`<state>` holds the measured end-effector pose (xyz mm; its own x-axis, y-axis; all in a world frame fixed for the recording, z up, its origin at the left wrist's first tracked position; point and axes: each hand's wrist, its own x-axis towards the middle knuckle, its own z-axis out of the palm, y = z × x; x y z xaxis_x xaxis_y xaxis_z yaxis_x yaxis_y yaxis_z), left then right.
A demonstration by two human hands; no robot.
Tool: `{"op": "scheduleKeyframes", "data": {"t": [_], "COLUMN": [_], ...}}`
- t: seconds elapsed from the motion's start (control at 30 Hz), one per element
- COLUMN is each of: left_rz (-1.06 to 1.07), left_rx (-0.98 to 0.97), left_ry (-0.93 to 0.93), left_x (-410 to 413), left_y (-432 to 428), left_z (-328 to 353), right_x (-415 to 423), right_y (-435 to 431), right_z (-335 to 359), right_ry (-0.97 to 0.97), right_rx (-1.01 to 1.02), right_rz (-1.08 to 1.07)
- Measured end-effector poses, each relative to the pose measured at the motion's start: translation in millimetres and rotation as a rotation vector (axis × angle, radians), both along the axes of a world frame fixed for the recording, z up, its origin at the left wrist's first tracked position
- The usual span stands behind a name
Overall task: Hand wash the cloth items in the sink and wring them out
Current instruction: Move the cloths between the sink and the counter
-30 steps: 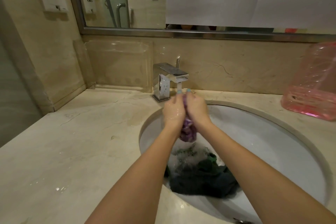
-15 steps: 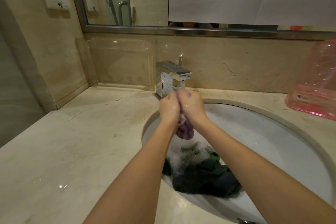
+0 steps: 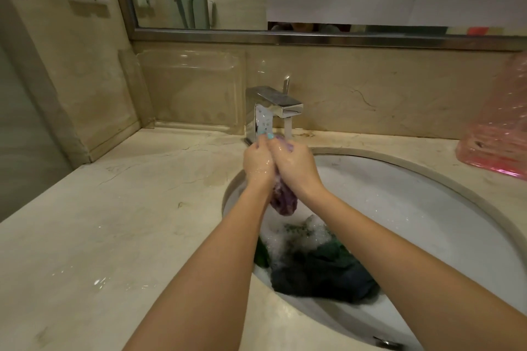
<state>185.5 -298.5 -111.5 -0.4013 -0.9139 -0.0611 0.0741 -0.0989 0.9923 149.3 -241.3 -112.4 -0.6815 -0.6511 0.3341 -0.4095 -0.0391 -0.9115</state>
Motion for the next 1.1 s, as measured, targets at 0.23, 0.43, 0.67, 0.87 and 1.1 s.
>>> {"op": "scheduleKeyframes", "data": {"t": [0.23, 0.43, 0.67, 0.87, 1.1], "left_rz": [-0.059, 0.084, -0.009, -0.092, -0.02], "left_rx": [-0.121, -0.029, -0.157, -0.305, -0.031], "left_ry": [0.104, 0.032, -0.03, 0.063, 0.03], "left_x": [-14.0, -8.4, -15.5, -15.7, -8.8], "left_y": [23.0, -1.0, 9.0, 27.2, 1.9], "left_z": [2.7, -8.0, -5.4, 1.3, -3.7], "right_x": [-35.1, -12.5, -30.8, -39.7, -0.2], "right_y": [3.0, 2.1, 4.1, 13.1, 5.2], "right_z": [1.5, -3.2, -9.9, -7.7, -2.6], "right_ry": [-0.052, 0.045, -0.095, -0.206, -0.048], "right_rx": [0.14, 0.039, 0.043, 0.048, -0.108], "right_rz": [-0.14, 0.014, -0.049, 0.014, 0.009]}}
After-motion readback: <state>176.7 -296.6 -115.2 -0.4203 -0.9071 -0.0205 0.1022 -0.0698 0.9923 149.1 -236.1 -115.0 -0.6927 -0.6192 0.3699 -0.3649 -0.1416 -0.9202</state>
